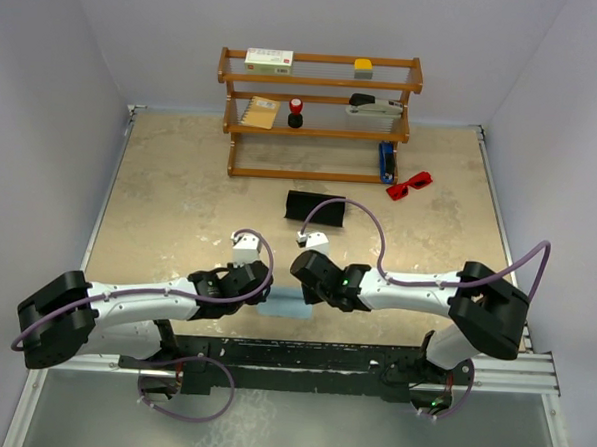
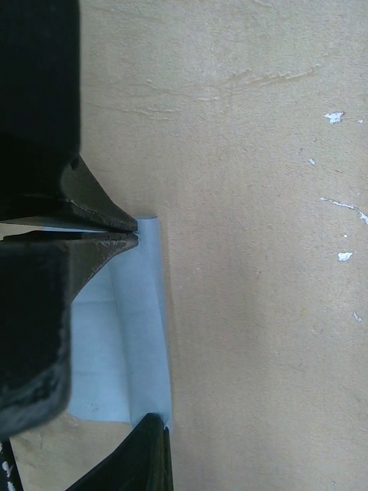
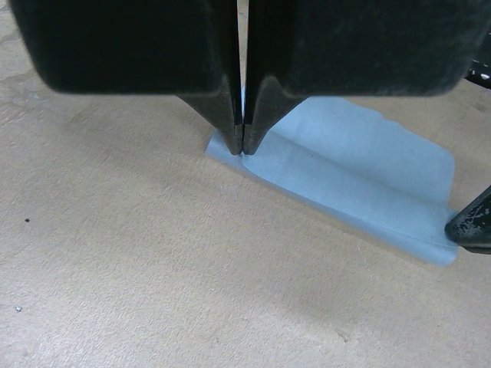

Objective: Organize the sunglasses
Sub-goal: Fold the glasses cleaning cloth at the center of the board.

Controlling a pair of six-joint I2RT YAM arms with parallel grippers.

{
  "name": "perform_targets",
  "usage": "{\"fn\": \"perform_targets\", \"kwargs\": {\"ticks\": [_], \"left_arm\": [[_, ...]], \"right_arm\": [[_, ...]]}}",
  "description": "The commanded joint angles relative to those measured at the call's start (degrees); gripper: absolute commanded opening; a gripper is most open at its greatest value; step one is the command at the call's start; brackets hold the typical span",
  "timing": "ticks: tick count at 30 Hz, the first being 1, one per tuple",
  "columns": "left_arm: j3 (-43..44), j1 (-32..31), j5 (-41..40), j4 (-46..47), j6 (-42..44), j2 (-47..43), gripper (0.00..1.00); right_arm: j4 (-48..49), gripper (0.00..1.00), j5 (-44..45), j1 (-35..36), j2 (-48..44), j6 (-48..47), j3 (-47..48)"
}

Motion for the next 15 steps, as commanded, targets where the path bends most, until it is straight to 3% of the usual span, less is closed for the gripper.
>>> {"fn": "perform_targets", "kwargs": {"ticks": [1, 15], "left_arm": [[-0.20, -0.62, -1.57, 0.25, -1.30, -1.30, 0.00], [0.06, -1.38, -2.12, -0.36, -2.03, -1.45, 0.00]], "right_arm": [[-0.93, 0.00, 2.36, 0.56, -2.40, 1.57, -0.51], [-1.92, 0.00, 2.90, 1.71, -3.74, 2.80, -1.23]]}}
